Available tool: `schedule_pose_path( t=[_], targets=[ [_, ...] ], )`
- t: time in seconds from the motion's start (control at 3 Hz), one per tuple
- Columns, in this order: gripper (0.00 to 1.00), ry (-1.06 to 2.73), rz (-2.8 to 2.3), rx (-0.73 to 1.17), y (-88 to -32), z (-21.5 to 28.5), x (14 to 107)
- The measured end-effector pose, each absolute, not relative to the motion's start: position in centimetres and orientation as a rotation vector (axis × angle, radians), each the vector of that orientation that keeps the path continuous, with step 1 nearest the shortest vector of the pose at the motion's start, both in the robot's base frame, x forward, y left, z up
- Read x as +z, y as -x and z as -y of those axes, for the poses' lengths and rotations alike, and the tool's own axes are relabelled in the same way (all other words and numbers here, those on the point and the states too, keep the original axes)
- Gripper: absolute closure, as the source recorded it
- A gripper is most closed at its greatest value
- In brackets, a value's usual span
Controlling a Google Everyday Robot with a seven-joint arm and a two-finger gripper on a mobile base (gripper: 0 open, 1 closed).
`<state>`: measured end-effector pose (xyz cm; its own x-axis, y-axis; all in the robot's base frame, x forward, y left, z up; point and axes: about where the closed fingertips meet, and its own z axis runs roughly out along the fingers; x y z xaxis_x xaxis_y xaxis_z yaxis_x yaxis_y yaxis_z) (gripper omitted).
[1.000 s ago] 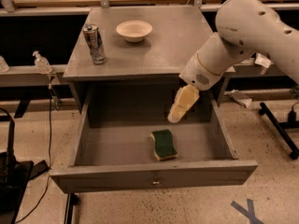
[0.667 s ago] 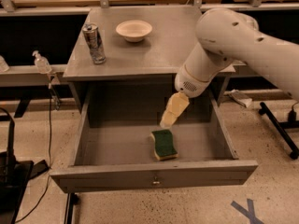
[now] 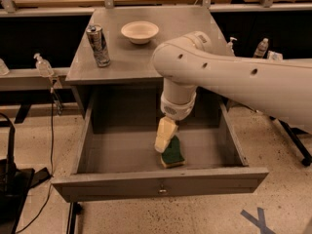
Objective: Pick sponge from top drawer and place on counter
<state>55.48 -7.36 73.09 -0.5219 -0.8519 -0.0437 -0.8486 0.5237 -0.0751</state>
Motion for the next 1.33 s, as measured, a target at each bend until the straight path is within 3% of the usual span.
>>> schedule_pose_path(
  t=[0.67,1.33],
  targets=[
    [0.00,1.271,-2.658,0.102,-55.7,5.1,72.3],
    [0.00,1.180,-2.722,0.102,-56.1,5.5,71.6]
  ],
)
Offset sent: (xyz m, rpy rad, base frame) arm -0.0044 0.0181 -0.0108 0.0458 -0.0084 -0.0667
